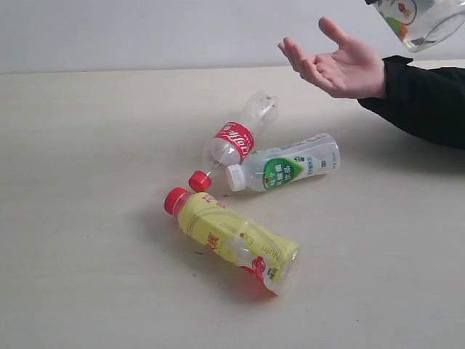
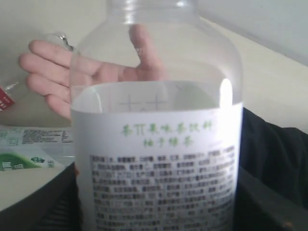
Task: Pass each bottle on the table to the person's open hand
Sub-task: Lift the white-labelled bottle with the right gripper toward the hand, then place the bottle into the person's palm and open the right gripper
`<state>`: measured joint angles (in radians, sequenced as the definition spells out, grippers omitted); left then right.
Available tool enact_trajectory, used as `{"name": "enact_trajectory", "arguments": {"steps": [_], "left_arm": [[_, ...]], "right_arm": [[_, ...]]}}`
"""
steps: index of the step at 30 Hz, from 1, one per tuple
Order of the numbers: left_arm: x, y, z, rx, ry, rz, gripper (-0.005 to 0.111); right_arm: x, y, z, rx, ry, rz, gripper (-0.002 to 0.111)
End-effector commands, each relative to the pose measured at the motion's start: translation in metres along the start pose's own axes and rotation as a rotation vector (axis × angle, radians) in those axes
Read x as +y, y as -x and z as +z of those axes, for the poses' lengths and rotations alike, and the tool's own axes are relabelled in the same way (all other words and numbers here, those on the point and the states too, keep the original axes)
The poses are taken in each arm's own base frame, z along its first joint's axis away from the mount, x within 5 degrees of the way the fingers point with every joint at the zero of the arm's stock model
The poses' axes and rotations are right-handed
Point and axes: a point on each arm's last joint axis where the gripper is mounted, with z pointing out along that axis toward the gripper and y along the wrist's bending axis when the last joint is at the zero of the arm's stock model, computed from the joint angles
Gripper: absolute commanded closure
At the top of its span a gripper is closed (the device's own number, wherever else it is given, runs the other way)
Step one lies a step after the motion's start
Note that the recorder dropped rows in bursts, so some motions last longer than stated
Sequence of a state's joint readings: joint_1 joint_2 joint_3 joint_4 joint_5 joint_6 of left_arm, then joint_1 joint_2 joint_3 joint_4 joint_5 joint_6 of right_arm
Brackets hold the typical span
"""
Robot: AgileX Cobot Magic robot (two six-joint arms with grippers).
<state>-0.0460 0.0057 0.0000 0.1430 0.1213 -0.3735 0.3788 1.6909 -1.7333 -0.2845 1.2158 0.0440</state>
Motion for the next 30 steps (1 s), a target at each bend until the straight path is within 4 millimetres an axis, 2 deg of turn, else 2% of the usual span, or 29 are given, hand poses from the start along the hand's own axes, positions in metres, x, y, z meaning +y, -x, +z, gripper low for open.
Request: {"name": "enact_trajectory", "arguments": {"steps": [1, 6, 11, 13, 16, 24, 30], "left_arm": [[-0.001, 0.001, 0.0, -0.015, -0.008, 0.004, 0.107], [-0.001, 0.001, 0.0, -0.015, -0.008, 0.004, 0.107], [-0.001, 0.001, 0.0, -0.015, -0.008, 0.004, 0.107], [-0.001, 0.001, 0.0, -0.015, -0.008, 0.004, 0.107], [-0.001, 0.001, 0.0, -0.015, -0.008, 0.004, 0.107], [-0.001, 0.001, 0.0, -0.015, -0.008, 0.004, 0.107], [-0.001, 0.001, 0.0, -0.015, -0.008, 0.004, 0.107]], "right_arm": [[-0.016, 0.001, 0.027, 0.066, -0.004, 0.038, 0.108], [-0.013, 0.005, 0.081, 0.123, 0.022, 0.05, 0.108], [0.009, 0.006, 0.144, 0.188, 0.115, 0.03, 0.108], [0.014, 0.005, 0.161, 0.197, 0.129, 0.03, 0.108], [0.016, 0.006, 0.168, 0.2, 0.132, 0.031, 0.108], [0.017, 0.024, 0.147, 0.158, 0.214, 0.1, 0.108], [0.021, 0.022, 0.157, 0.18, 0.227, 0.124, 0.108]]}}
